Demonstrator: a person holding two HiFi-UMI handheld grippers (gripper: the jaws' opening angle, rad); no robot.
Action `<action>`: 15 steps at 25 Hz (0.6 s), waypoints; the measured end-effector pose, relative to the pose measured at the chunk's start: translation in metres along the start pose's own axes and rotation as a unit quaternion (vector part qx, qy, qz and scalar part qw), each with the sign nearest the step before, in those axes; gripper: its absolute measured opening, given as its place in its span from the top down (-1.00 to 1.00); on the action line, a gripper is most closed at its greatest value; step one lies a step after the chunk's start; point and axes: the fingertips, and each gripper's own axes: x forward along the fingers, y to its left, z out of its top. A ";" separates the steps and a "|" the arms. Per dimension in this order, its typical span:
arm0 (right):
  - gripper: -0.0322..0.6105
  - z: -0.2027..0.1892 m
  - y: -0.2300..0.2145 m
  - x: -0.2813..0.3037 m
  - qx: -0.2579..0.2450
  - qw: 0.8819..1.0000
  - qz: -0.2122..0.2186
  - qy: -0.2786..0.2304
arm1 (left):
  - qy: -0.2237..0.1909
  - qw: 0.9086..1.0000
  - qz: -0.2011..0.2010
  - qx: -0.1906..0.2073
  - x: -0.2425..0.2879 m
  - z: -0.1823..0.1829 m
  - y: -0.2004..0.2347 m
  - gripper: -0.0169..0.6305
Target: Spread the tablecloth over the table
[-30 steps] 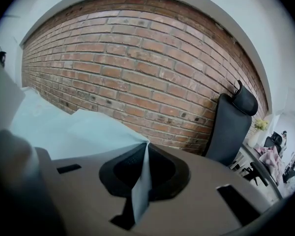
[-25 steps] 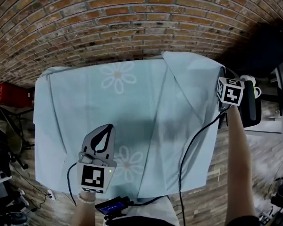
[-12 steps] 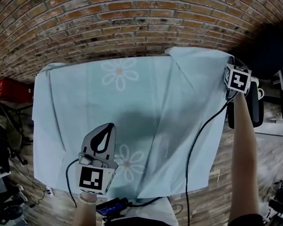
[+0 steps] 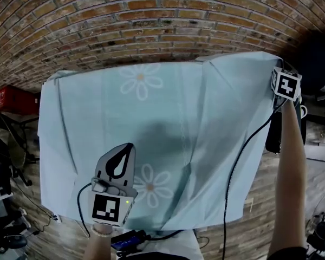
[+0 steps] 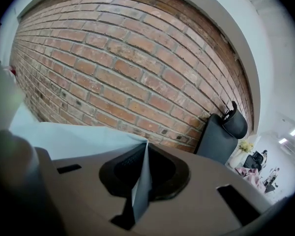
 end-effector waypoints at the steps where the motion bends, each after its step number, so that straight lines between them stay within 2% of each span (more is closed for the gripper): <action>1: 0.79 0.003 -0.002 0.002 -0.004 1.000 -0.001 -0.003 | 0.000 1.000 0.001 0.000 0.001 0.000 0.000 0.90; 4: 0.79 0.002 0.002 0.013 -0.009 1.000 0.006 -0.010 | 0.001 1.000 0.002 0.004 0.003 -0.003 -0.001 0.90; 8: 0.79 -0.019 0.013 0.019 -0.010 1.000 0.004 0.000 | 0.004 1.000 0.002 0.005 0.004 -0.007 -0.004 0.90; 13: 0.79 -0.048 0.030 0.018 0.032 0.999 0.011 0.028 | 0.011 1.000 0.004 0.000 0.004 -0.012 -0.003 0.90; 15: 0.79 -0.058 0.037 0.018 0.046 0.998 0.027 0.032 | 0.012 1.000 0.006 -0.002 0.005 -0.014 -0.004 0.90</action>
